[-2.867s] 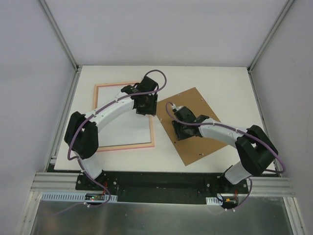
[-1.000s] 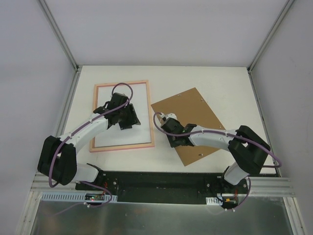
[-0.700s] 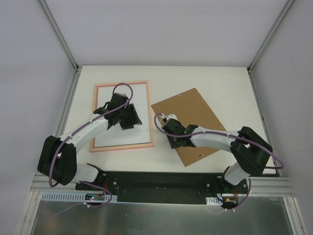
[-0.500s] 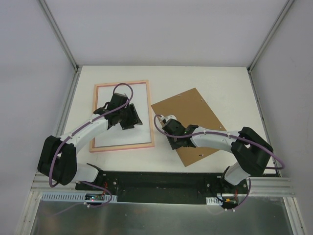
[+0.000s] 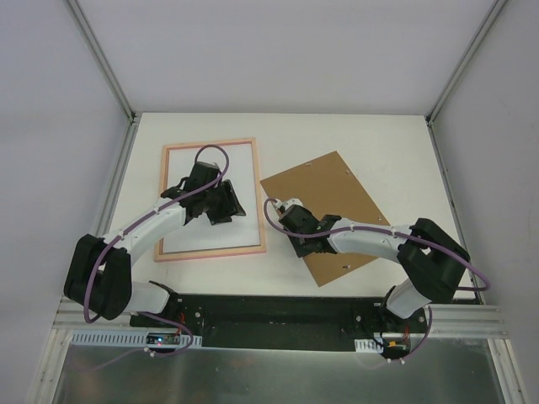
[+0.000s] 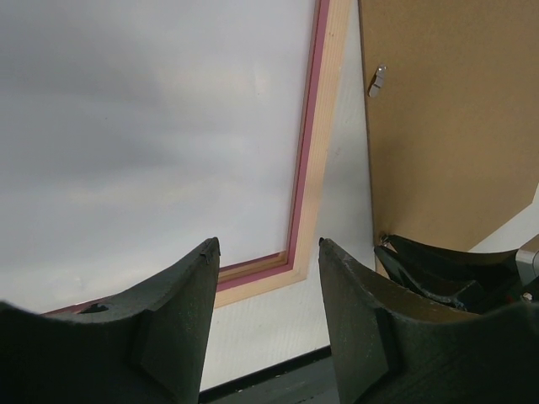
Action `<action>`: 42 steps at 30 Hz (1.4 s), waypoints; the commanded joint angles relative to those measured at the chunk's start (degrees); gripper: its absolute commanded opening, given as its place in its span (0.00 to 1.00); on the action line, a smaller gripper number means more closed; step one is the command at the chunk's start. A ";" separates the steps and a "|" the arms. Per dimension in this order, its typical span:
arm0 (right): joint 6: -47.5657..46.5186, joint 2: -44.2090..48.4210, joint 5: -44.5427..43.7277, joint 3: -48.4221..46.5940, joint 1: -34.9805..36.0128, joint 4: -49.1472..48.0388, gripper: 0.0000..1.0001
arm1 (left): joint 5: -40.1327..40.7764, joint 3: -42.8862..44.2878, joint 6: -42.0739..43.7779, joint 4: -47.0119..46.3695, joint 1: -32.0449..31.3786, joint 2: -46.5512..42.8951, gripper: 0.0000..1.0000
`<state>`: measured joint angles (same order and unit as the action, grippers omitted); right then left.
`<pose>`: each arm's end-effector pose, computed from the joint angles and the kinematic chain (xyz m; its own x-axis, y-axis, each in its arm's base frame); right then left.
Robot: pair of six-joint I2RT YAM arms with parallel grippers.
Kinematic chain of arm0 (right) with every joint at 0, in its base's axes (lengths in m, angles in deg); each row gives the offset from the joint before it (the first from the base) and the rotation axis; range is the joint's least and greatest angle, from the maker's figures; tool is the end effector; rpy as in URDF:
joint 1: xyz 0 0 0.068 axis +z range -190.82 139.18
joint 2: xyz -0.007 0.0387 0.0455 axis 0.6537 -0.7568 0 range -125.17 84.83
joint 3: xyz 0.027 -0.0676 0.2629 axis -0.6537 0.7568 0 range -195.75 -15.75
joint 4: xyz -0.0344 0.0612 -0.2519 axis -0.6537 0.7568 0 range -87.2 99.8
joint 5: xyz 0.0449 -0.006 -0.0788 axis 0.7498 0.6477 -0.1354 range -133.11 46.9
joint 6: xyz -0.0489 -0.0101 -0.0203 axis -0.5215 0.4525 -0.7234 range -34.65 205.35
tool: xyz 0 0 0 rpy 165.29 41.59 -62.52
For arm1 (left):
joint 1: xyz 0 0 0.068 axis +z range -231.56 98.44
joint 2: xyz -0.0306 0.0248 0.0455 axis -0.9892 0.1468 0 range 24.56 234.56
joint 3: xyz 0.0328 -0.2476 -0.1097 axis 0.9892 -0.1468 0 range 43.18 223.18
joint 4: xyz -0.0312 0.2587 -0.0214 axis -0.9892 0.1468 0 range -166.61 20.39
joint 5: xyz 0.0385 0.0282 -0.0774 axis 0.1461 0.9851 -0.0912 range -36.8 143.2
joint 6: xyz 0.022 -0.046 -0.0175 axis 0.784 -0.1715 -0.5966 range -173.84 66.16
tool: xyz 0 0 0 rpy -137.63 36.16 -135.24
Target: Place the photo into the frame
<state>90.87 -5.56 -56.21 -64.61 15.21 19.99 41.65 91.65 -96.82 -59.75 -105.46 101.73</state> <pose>0.1752 0.2455 0.1670 -0.5467 -0.6438 -0.5354 -0.6926 0.7070 -0.1429 0.2543 -0.1205 0.2281 -0.8355 -0.3603 -0.4149 -0.0608 0.8109 -0.5820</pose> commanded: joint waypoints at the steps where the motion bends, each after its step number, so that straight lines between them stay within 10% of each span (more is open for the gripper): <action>1: 0.90 -2.51 -0.34 0.61 0.57 3.38 0.23 | 0.30 -1.44 -2.01 -1.30 0.35 -2.81 0.50; 13: 1.16 -2.95 -2.72 -1.41 1.27 4.78 0.01 | -1.81 -3.12 -5.71 -4.38 -2.20 -3.95 0.55; 42: 0.11 2.93 -2.63 -1.41 0.75 6.63 0.01 | -3.04 -1.97 -9.31 -9.74 -10.90 2.29 0.57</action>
<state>91.06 -5.69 -58.87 -66.18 16.06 24.06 39.68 88.56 -105.63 -68.32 -115.73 104.07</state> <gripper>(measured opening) 0.013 0.568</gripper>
